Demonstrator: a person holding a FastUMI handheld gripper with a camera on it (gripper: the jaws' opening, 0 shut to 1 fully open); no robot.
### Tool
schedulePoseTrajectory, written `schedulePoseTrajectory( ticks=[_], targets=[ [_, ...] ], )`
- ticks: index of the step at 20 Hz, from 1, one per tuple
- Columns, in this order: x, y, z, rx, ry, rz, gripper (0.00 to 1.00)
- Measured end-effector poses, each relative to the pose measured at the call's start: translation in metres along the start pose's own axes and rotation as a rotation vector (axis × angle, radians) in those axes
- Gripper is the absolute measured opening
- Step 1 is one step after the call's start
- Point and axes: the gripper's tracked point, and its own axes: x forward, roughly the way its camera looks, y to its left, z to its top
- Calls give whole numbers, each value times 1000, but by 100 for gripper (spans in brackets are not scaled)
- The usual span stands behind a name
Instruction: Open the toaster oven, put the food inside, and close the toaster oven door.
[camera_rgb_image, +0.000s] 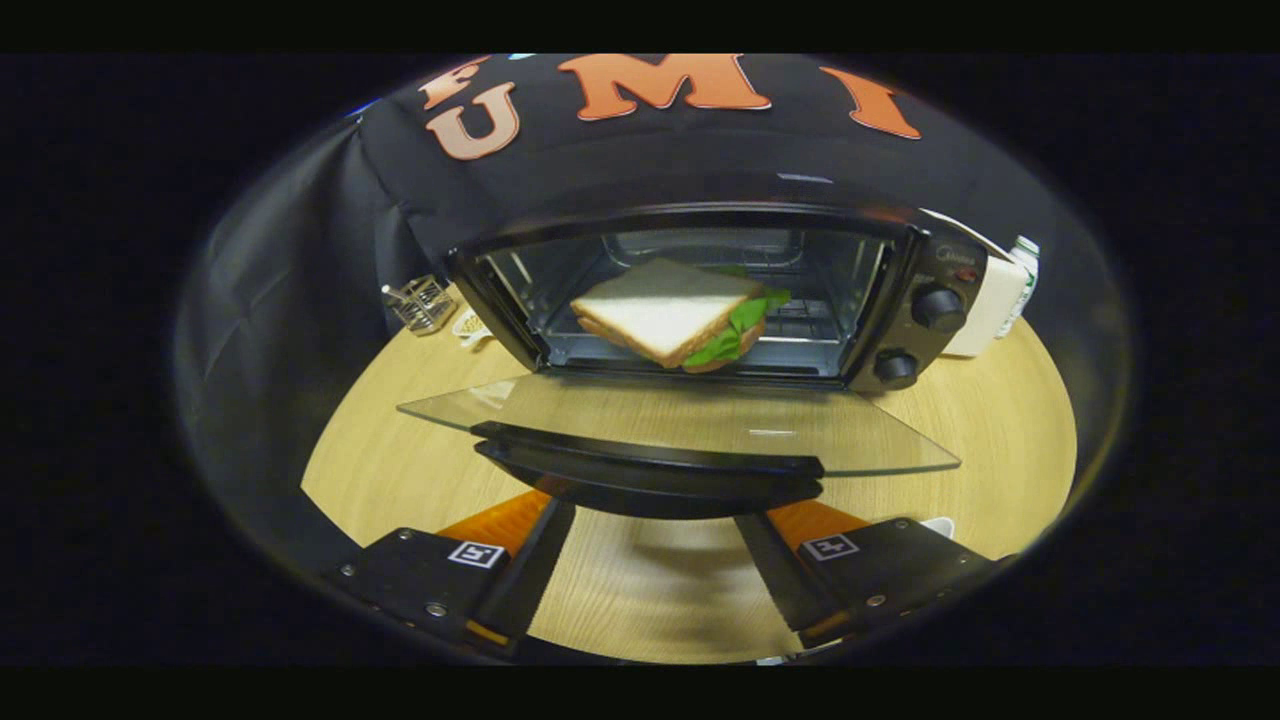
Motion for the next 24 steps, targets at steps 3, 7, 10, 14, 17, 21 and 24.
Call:
schedulePoseTrajectory(
  ticks=[3, 7, 10, 14, 17, 21, 24],
  targets=[
    [-3, -5, 30, -6, -57, -18, 92],
    [-2, -16, 58, -32, -104, -66, 92],
    [2, -22, 77, -31, -133, -104, 92],
    [5, -31, 102, 3, -169, -125, 92],
    [5, -32, 108, -1, -164, -128, 92],
    [-12, -30, 110, -52, -198, -137, 92],
    [-35, -24, 123, -60, -252, -113, 92]
  ],
)
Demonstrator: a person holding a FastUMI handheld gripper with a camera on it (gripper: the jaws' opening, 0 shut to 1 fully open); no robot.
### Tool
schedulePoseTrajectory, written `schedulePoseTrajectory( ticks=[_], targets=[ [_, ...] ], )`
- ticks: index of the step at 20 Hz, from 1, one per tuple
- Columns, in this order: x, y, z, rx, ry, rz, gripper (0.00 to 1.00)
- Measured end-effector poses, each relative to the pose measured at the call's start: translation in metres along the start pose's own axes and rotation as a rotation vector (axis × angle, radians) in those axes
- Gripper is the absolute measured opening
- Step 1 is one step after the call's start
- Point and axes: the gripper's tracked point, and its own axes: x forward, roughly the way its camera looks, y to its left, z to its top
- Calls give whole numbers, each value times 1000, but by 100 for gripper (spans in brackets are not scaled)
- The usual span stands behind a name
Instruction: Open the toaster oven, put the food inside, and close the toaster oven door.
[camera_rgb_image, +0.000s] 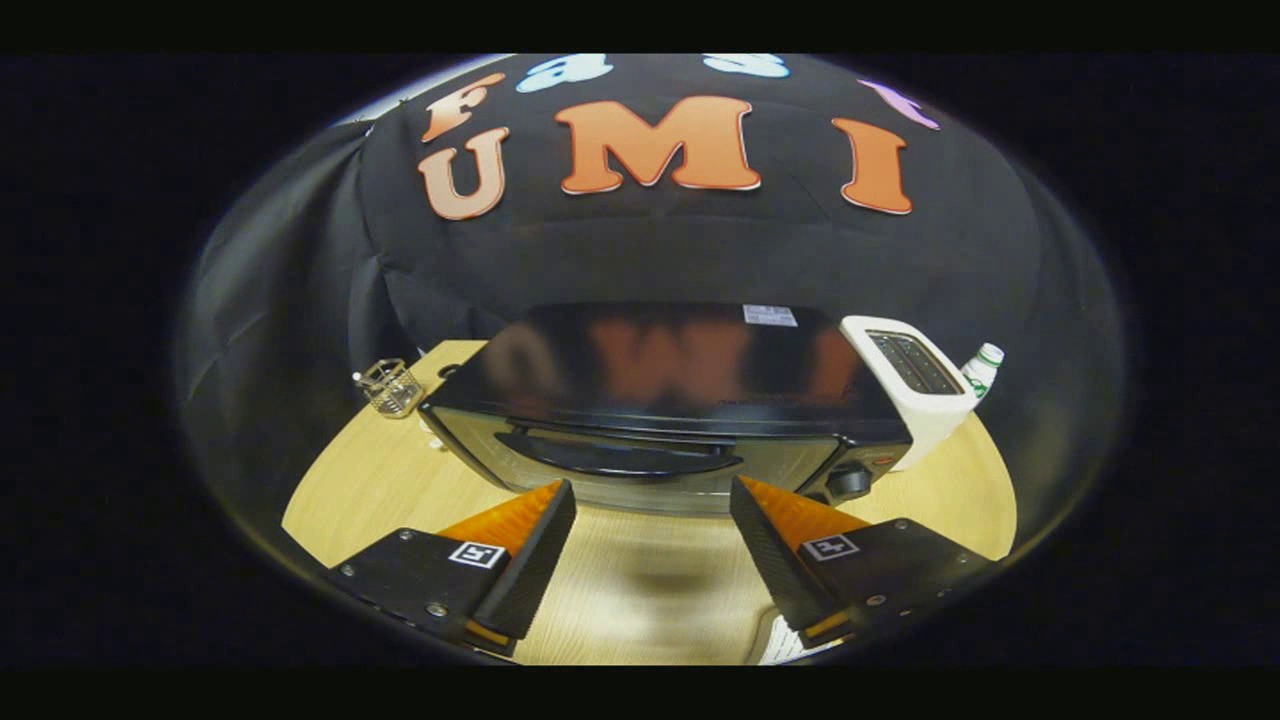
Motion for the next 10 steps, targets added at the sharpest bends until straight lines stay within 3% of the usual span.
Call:
schedulePoseTrajectory(
  ticks=[10],
  targets=[
    [-104, -11, 152, -50, -424, 20, 95]
  ],
)
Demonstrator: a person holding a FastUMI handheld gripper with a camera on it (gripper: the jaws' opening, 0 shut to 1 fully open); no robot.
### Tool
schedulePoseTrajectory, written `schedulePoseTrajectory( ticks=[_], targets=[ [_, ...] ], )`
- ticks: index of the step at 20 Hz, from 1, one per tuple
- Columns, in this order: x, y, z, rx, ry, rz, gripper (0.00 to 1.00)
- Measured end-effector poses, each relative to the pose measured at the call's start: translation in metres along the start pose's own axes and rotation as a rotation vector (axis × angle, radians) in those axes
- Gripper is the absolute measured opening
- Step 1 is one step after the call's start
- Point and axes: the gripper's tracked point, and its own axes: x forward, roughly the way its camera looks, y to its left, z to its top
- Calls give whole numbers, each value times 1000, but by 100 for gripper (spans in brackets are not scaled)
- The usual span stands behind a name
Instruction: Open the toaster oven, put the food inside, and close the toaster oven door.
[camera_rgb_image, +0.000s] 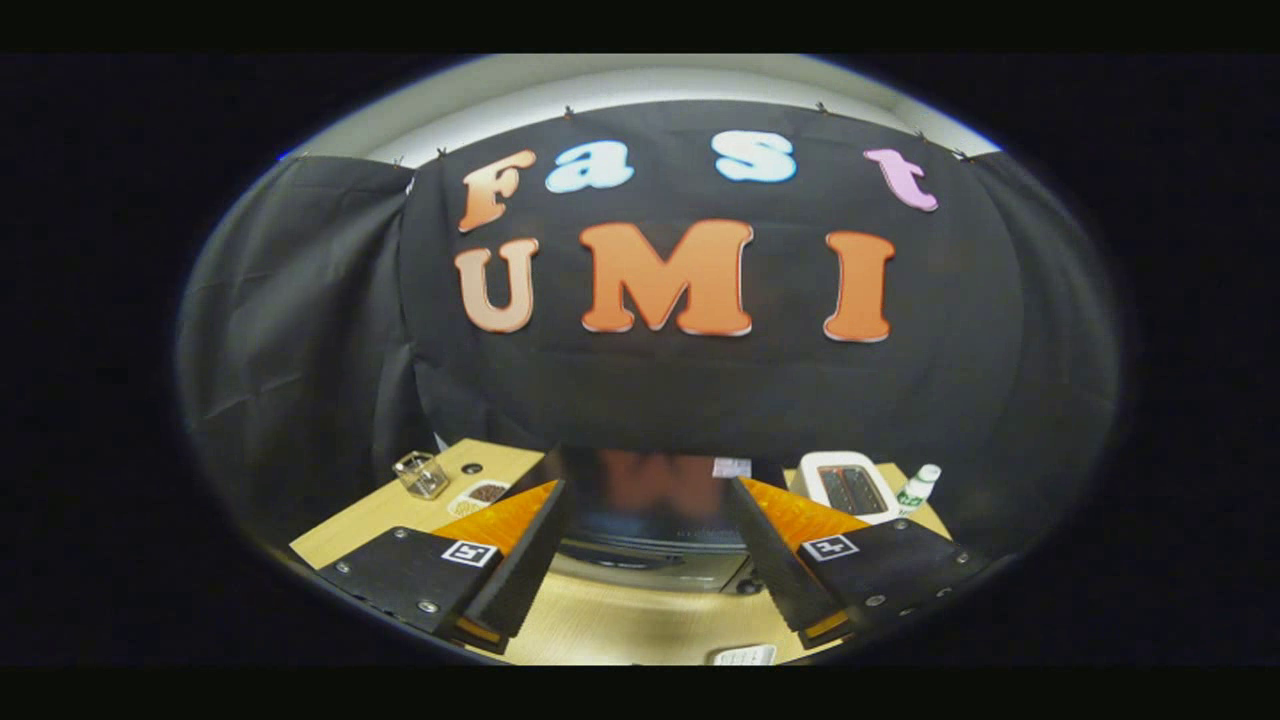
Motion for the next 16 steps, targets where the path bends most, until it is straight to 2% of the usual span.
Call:
schedulePoseTrajectory(
  ticks=[5, 10, 16],
  targets=[
    [-26, -7, 85, 22, -182, 1, 96],
    [-53, -17, 134, -22, -320, -5, 97],
    [-63, -19, 150, -89, -392, -15, 97]
  ],
)
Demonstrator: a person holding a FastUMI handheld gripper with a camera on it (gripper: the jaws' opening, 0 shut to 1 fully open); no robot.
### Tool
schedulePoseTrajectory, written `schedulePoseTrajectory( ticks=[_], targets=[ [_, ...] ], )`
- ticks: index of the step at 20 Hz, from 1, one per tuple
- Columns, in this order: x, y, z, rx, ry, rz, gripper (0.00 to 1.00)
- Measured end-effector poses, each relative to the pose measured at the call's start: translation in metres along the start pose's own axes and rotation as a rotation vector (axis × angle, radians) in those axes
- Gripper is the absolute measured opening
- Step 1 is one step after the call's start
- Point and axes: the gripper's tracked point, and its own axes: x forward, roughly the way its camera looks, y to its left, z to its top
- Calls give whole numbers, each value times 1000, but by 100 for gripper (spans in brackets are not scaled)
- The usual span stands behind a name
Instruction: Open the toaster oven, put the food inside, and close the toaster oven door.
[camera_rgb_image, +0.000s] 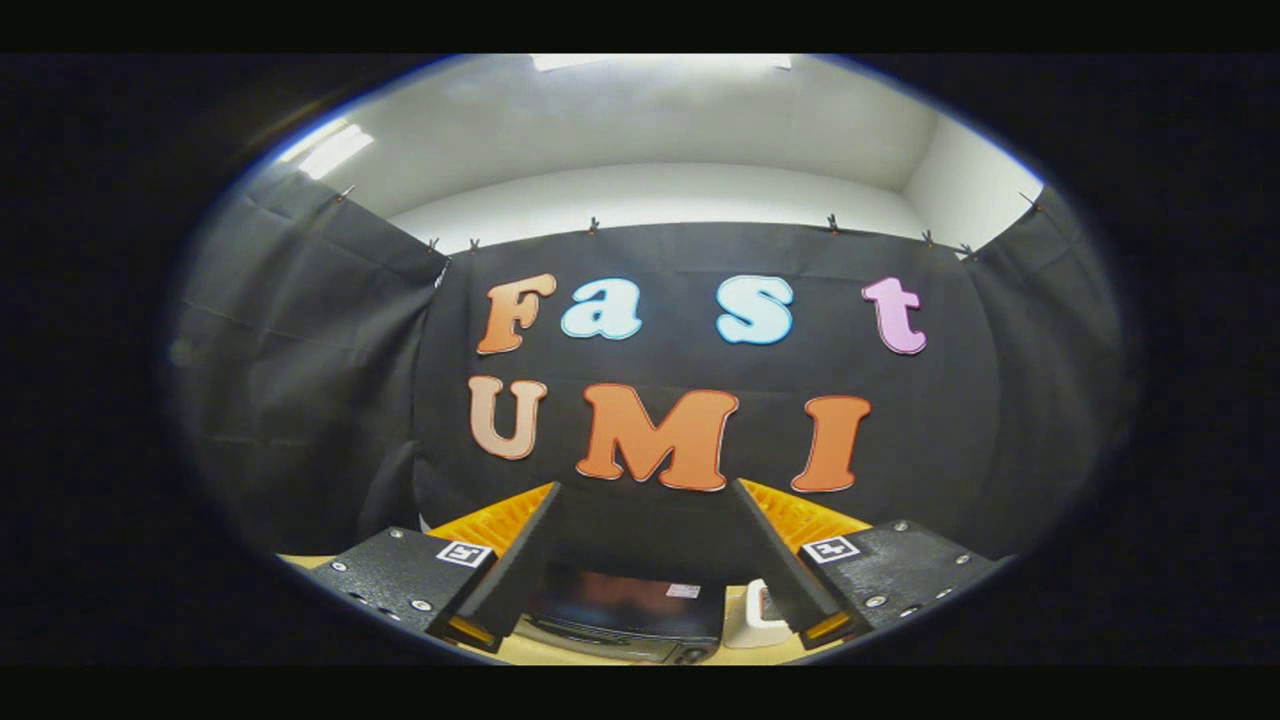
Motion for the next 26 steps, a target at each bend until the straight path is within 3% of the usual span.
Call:
schedulePoseTrajectory(
  ticks=[26],
  targets=[
    [4, -2, -9, -1, 29, 4, 97]
  ],
)
